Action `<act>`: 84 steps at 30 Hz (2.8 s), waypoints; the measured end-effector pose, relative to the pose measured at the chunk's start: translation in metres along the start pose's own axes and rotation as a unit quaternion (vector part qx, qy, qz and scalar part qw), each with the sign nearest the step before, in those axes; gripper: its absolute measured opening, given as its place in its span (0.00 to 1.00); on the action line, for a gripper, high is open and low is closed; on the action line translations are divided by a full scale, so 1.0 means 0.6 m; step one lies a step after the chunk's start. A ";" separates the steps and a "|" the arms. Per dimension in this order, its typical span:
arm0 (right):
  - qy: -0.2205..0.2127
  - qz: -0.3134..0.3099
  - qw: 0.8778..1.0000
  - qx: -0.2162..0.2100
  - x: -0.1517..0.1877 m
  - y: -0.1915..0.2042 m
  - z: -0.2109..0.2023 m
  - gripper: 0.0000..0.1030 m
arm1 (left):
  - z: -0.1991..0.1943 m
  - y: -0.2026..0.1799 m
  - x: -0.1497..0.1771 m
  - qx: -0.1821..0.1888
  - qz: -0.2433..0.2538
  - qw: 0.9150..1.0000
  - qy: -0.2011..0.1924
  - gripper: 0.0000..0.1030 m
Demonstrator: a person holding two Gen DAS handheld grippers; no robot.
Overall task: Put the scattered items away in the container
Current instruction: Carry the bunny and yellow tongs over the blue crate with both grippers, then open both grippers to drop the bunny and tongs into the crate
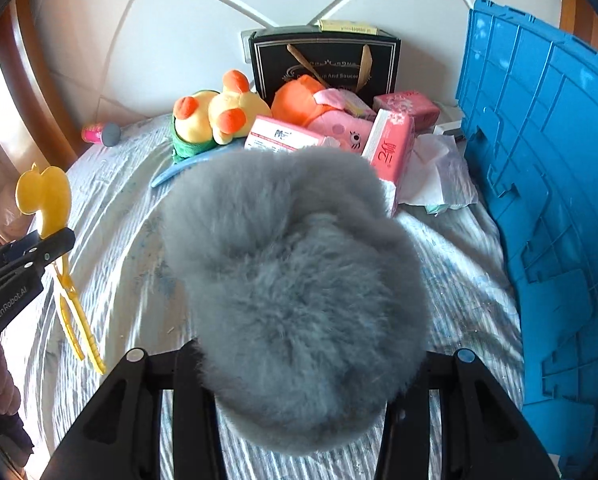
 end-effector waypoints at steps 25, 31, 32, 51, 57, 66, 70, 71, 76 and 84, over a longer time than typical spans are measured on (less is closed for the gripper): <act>-0.208 -0.032 0.976 0.058 -0.302 -0.468 -0.415 0.40 | -0.285 -0.537 -0.336 0.091 -0.003 0.979 -0.182 0.32; -0.165 -0.027 0.982 0.084 -0.333 -0.632 -0.384 0.40 | -0.265 -0.734 -0.426 0.112 0.013 0.983 -0.148 0.32; -0.159 -0.028 0.983 0.090 -0.335 -0.652 -0.378 0.40 | -0.255 -0.758 -0.431 0.113 0.018 0.984 -0.140 0.32; -0.066 -0.045 0.992 0.097 -0.236 -0.761 -0.295 0.51 | -0.215 -0.910 -0.277 0.110 0.084 0.989 -0.045 0.71; -0.078 -0.041 0.991 0.098 -0.224 -0.767 -0.316 0.71 | -0.248 -0.903 -0.261 0.105 0.090 0.988 -0.067 0.81; -0.101 -0.033 0.991 0.081 -0.208 -0.743 -0.345 0.89 | -0.306 -0.824 -0.239 0.099 0.068 0.989 -0.085 0.81; -0.111 -0.034 0.991 0.070 -0.203 -0.698 -0.364 0.92 | -0.326 -0.751 -0.225 0.086 0.048 0.991 -0.092 0.83; -0.114 -0.035 0.990 0.069 -0.203 -0.684 -0.370 0.96 | -0.328 -0.728 -0.218 0.083 0.048 0.991 -0.093 0.83; -0.130 -0.039 0.989 0.063 -0.209 -0.593 -0.384 1.00 | -0.320 -0.574 -0.180 0.035 0.053 0.994 -0.090 0.85; -0.174 -0.027 0.984 0.035 -0.230 -0.355 -0.392 1.00 | -0.270 -0.295 -0.116 -0.014 0.054 0.997 -0.060 0.85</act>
Point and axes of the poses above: each gripper's, at about its wrist camera, not at the fingertips, and z roughly the way its jaws point, y to its left, x to its underside, the point moved 9 cm from there along z, roughly the way its jaws point, and after that the axes turned 12 degrees about -y, right-handed, at the moved point
